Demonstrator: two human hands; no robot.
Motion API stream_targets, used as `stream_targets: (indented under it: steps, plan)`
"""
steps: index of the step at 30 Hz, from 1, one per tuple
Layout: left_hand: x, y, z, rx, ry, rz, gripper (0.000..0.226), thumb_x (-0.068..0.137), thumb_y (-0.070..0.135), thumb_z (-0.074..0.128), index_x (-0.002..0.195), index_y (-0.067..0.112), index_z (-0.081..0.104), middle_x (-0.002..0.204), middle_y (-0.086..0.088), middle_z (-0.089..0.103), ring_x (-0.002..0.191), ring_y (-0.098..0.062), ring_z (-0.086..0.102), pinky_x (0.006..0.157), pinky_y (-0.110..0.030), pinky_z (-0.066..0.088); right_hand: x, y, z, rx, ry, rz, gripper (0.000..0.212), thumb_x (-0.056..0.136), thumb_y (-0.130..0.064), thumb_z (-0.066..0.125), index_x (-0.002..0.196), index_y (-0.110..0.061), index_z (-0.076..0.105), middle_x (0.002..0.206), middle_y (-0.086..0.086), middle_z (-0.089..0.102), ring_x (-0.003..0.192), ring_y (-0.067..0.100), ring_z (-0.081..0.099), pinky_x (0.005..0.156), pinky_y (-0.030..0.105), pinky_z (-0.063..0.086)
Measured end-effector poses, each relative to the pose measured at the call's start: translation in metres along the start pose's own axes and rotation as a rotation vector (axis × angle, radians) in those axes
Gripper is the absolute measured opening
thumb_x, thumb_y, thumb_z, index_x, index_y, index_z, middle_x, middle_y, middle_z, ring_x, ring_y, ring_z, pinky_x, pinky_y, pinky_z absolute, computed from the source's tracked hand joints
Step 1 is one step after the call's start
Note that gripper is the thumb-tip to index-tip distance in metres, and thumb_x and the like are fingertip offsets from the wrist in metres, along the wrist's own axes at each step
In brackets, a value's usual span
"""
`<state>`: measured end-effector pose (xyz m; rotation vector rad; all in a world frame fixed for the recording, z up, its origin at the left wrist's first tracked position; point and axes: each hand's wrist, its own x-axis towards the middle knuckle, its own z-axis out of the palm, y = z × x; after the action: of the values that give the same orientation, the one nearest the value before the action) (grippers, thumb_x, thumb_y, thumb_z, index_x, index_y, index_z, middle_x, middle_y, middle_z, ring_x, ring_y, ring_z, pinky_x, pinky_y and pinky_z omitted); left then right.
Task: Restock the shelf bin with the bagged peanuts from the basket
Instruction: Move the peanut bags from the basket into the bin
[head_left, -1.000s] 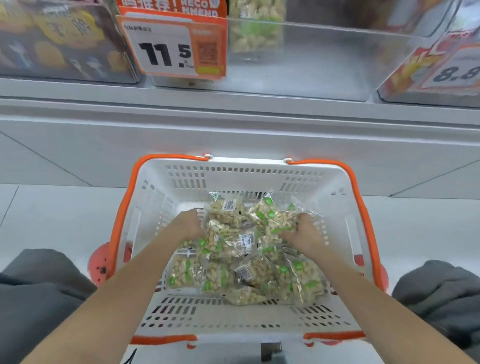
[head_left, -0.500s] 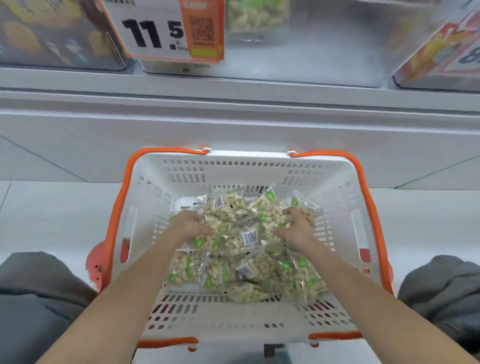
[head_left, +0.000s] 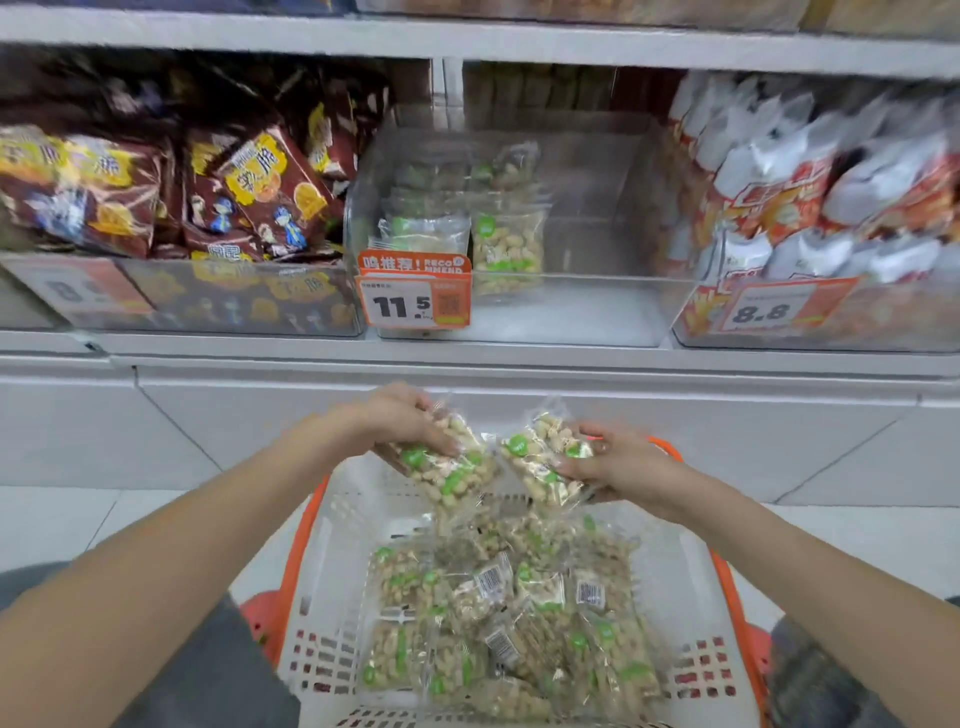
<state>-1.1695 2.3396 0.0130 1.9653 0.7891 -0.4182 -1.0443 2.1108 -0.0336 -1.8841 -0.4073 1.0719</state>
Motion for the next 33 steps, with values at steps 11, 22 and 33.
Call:
stream_targets:
  steps: [11, 22, 33]
  plan:
    - [-0.054, 0.023, -0.031, -0.441, -0.066, 0.174, 0.027, 0.079, 0.013, 0.07, 0.106, 0.007, 0.067, 0.094, -0.011, 0.069, 0.082, -0.021, 0.062, 0.069, -0.029, 0.056, -0.045, -0.056, -0.004, 0.186, -0.03, -0.279, 0.035, 0.076, -0.01, 0.071, 0.11, -0.012, 0.062, 0.092, 0.003, 0.073, 0.079, 0.012, 0.067, 0.064, 0.021, 0.053]
    - [-0.029, 0.039, -0.016, -0.495, -0.183, 0.132, 0.017, 0.089, -0.001, 0.051, 0.081, 0.01, 0.061, 0.083, -0.011, 0.059, 0.069, -0.019, 0.058, 0.066, -0.032, 0.058, -0.03, -0.061, 0.004, 0.19, -0.047, -0.286, 0.028, 0.084, -0.021, 0.064, 0.112, -0.014, 0.063, 0.095, -0.004, 0.073, 0.086, 0.009, 0.067, 0.07, 0.015, 0.049]
    - [-0.033, 0.036, 0.001, -1.14, -0.272, 0.247, 0.033, 0.073, 0.022, 0.062, 0.102, 0.006, 0.061, 0.097, -0.012, 0.068, 0.088, -0.022, 0.066, 0.078, -0.028, 0.058, -0.034, -0.058, 0.016, 0.44, -0.139, -0.351, 0.039, 0.076, -0.021, 0.062, 0.114, -0.026, 0.052, 0.099, 0.0, 0.073, 0.083, 0.018, 0.071, 0.063, 0.032, 0.058]
